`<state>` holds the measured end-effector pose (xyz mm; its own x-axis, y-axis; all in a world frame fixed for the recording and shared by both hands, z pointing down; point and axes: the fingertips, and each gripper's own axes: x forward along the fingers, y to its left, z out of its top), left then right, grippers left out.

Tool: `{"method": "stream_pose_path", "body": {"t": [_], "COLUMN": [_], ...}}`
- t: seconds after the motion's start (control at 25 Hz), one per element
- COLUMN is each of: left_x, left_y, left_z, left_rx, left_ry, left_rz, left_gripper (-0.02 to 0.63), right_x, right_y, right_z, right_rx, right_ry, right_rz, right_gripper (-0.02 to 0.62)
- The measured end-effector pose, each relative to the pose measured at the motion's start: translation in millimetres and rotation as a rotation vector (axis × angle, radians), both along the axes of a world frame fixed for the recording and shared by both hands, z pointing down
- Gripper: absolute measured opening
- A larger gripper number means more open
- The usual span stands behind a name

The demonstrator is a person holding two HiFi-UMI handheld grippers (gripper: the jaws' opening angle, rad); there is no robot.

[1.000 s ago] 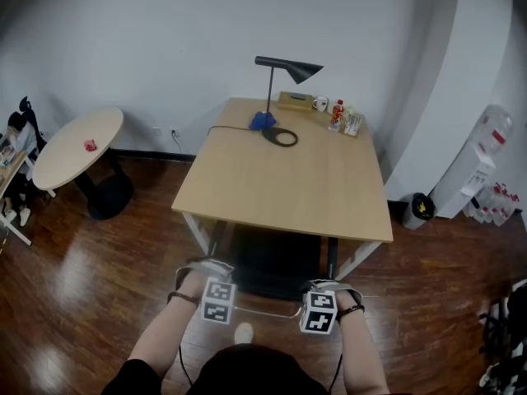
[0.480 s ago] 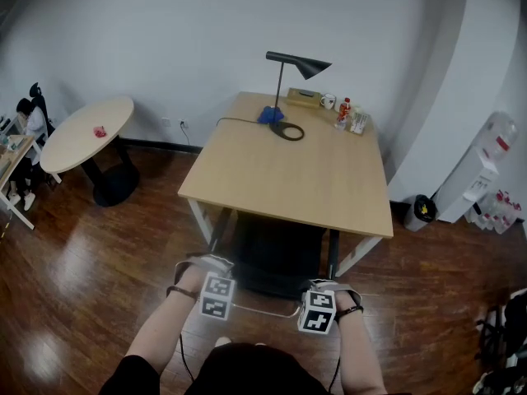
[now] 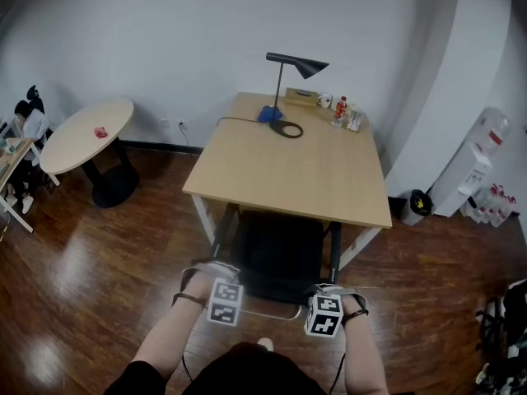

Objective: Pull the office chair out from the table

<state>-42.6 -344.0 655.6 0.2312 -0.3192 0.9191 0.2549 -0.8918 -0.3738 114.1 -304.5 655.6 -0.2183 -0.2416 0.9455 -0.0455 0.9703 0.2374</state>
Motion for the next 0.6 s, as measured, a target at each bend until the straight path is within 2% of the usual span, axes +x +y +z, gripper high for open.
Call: {"method": "stream_pose_path", "body": {"t": [0.6], "left_x": [-6.1], "left_y": [59.2], "left_z": [-0.9], "left_rx": [0.001], "left_ry": [0.006], "left_rz": [0.004], "left_gripper": [0.043], "right_x": [-6.6], "right_y": [59.9], "right_z": [-0.3], "right_rx": [-0.020], "right_ry": [0.006], "right_rz": [0.015], "right_gripper": [0.080]}}
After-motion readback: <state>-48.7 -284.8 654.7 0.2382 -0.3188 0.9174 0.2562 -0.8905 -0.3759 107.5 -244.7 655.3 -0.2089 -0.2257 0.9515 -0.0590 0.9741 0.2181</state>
